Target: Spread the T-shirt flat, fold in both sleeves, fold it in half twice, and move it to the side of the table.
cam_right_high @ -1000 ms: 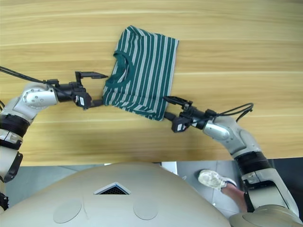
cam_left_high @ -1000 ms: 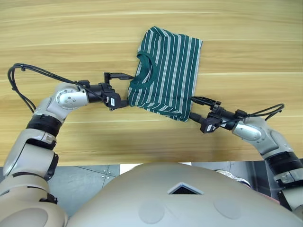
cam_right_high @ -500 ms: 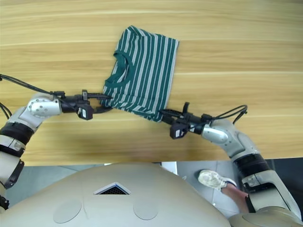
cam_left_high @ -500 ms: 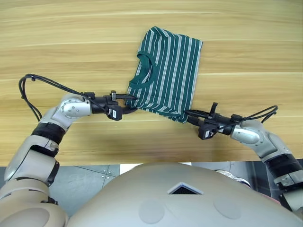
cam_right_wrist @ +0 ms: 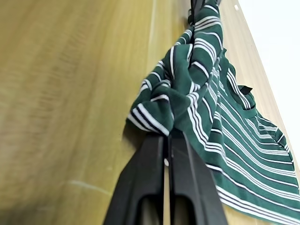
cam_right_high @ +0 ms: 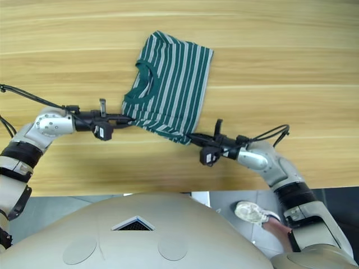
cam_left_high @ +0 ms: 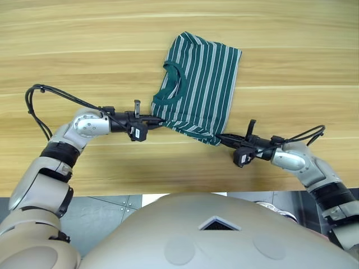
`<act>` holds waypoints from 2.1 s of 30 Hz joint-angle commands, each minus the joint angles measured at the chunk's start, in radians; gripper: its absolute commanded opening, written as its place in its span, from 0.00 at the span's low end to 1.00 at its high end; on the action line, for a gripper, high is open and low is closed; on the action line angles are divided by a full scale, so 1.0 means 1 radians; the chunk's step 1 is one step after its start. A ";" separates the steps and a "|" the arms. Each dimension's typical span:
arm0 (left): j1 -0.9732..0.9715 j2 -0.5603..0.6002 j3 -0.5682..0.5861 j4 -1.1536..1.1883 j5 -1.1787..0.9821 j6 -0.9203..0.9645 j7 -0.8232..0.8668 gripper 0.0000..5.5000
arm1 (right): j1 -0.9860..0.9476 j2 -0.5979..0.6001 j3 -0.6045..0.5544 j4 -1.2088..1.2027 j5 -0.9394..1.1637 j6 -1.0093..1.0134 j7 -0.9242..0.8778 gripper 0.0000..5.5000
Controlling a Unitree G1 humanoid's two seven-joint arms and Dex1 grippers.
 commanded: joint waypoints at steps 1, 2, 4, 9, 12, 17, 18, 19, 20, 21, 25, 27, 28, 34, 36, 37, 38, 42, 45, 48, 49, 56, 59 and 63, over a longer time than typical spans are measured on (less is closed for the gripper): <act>0.193 0.042 -0.019 -0.073 0.044 0.054 -0.015 0.02 | 0.011 -0.026 -0.046 -0.027 0.144 0.004 0.050 0.00; 0.238 0.044 -0.012 -0.140 0.014 0.060 -0.006 0.01 | 0.026 -0.038 -0.049 -0.041 0.172 0.001 0.064 0.00; 0.330 0.030 0.000 -0.250 -0.019 0.091 0.028 0.01 | 0.064 -0.055 -0.060 -0.056 0.215 -0.011 0.084 0.00; 0.488 -0.013 0.057 -0.412 0.025 0.200 0.145 0.01 | 0.156 -0.091 -0.103 -0.089 0.301 -0.023 0.119 0.00; 0.577 -0.034 0.079 -0.548 0.016 0.246 0.191 0.01 | 0.210 -0.101 -0.116 -0.123 0.314 -0.024 0.131 0.00; 0.612 -0.048 0.170 -0.684 -0.009 0.344 0.245 0.01 | 0.222 -0.066 -0.146 -0.152 0.332 -0.017 0.122 0.00; 0.605 -0.053 0.190 -0.693 -0.015 0.360 0.251 0.01 | 0.207 -0.050 -0.154 -0.155 0.335 -0.013 0.113 0.00; 0.602 -0.058 0.206 -0.711 -0.027 0.377 0.254 0.01 | 0.179 -0.028 -0.166 -0.156 0.329 -0.001 0.098 0.00; 0.598 -0.061 0.220 -0.730 -0.031 0.390 0.255 0.01 | 0.151 -0.008 -0.175 -0.156 0.321 0.014 0.085 0.00; 0.588 -0.063 0.235 -0.746 -0.048 0.406 0.252 0.01 | 0.123 0.017 -0.187 -0.155 0.320 0.035 0.070 0.00; 0.517 -0.090 0.300 -0.746 -0.090 0.474 0.259 0.01 | 0.044 0.082 -0.215 -0.125 0.294 0.096 0.028 0.00; 0.478 -0.105 0.310 -0.733 -0.111 0.502 0.247 0.01 | 0.010 0.108 -0.224 -0.104 0.289 0.114 0.016 0.00; 0.457 -0.114 0.314 -0.720 -0.115 0.516 0.244 0.01 | -0.010 0.121 -0.228 -0.094 0.289 0.123 0.010 0.00; 0.273 -0.191 0.318 -0.576 -0.099 0.565 0.237 0.01 | -0.179 0.212 -0.228 0.003 0.233 0.198 -0.034 0.00; 0.201 -0.216 0.317 -0.501 -0.082 0.566 0.242 0.01 | -0.230 0.237 -0.222 0.058 0.193 0.215 -0.060 0.00; 0.156 -0.227 0.313 -0.453 -0.071 0.564 0.240 0.01 | -0.254 0.252 -0.223 0.091 0.177 0.224 -0.080 0.00; 0.117 -0.237 0.310 -0.412 -0.063 0.561 0.238 0.01 | -0.274 0.263 -0.225 0.113 0.164 0.231 -0.095 0.00; -0.041 -0.270 0.302 -0.248 -0.054 0.551 0.194 0.01 | -0.363 0.308 -0.229 0.204 0.119 0.261 -0.154 0.00; -0.147 -0.287 0.300 -0.094 -0.066 0.531 0.129 0.01 | -0.439 0.341 -0.221 0.305 0.082 0.268 -0.202 0.00; -0.237 -0.302 0.295 0.070 -0.061 0.491 0.070 0.01 | -0.519 0.381 -0.206 0.427 0.047 0.266 -0.251 0.00; -0.259 -0.308 0.294 0.110 -0.061 0.478 0.054 0.01 | -0.539 0.393 -0.200 0.460 0.038 0.263 -0.262 0.00; -0.370 -0.346 0.304 0.341 -0.040 0.420 0.009 0.14 | -0.648 0.447 -0.162 0.665 -0.013 0.222 -0.331 0.14; -0.409 -0.359 0.314 0.396 -0.033 0.409 0.034 0.25 | -0.698 0.462 -0.157 0.753 -0.030 0.221 -0.376 0.26; -0.492 -0.356 0.321 0.490 0.012 0.406 0.122 0.35 | -0.766 0.483 -0.153 0.852 -0.046 0.222 -0.433 0.38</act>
